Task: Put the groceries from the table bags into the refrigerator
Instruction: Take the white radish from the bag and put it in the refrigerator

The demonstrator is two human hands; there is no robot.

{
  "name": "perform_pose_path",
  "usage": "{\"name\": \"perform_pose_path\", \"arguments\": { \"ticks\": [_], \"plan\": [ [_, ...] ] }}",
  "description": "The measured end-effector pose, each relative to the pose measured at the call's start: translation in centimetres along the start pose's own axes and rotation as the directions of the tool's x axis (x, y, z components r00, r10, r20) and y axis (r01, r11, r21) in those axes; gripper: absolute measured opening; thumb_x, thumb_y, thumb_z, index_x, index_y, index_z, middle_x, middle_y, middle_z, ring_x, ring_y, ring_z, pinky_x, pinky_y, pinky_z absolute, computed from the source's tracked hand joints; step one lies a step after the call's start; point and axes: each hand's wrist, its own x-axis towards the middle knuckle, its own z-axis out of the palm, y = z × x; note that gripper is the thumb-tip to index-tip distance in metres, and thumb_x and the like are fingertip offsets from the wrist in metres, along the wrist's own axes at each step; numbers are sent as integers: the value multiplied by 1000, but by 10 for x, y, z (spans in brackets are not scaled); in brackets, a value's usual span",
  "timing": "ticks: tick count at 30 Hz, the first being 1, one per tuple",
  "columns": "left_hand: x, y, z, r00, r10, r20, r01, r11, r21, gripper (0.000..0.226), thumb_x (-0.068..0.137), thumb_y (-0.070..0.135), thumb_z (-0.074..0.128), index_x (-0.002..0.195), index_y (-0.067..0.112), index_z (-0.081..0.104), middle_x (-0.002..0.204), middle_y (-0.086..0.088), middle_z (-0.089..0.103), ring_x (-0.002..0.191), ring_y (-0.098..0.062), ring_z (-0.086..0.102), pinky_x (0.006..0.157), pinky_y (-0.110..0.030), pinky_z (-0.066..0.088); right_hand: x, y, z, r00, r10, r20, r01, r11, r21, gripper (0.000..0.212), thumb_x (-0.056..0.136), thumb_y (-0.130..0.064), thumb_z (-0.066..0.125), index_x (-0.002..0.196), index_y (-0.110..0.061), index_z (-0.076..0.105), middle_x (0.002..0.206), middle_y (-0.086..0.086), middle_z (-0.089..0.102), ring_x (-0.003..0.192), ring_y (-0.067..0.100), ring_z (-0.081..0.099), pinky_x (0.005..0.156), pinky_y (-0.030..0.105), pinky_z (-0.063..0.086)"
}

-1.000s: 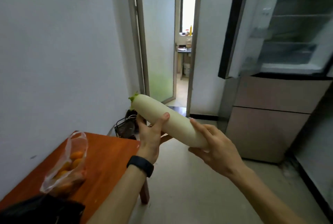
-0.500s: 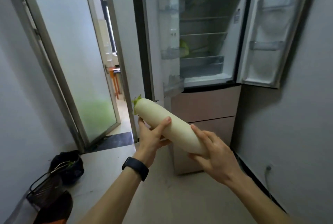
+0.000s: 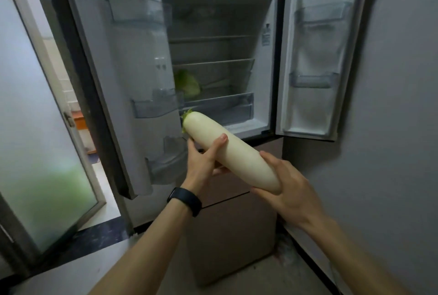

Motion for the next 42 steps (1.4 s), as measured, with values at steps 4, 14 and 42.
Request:
{"name": "perform_pose_path", "arguments": {
  "ticks": [4, 14, 42],
  "plan": [
    [71, -30, 34, 998, -54, -30, 53, 998, -35, 93, 75, 33, 84, 148, 36, 26, 130, -8, 54, 103, -34, 67, 72, -56, 60, 46, 62, 10, 999, 17, 27, -17, 1000, -9, 89, 78, -54, 76, 151, -46, 27, 136, -11, 49, 111, 9, 53, 90, 28, 49],
    [242, -77, 126, 993, -39, -111, 34, 999, -40, 82, 77, 35, 82, 142, 31, 32, 123, -2, 56, 102, -32, 68, 77, -55, 60, 176, 220, 48, 996, -58, 63, 57, 998, 19, 88, 82, -57, 70, 154, -42, 22, 142, -9, 40, 112, 10, 50, 93, 29, 49],
    [646, -94, 123, 915, 286, 283, -308, 46, 950, 58, 100, 59, 33, 148, 27, 41, 148, -8, 46, 131, -30, 45, 102, -42, 41, 496, 338, 206, 989, 117, -94, -131, 978, -160, 69, 91, -49, 63, 151, -27, 36, 136, 9, 53, 101, 32, 61, 82, 42, 52]
  ]
}}
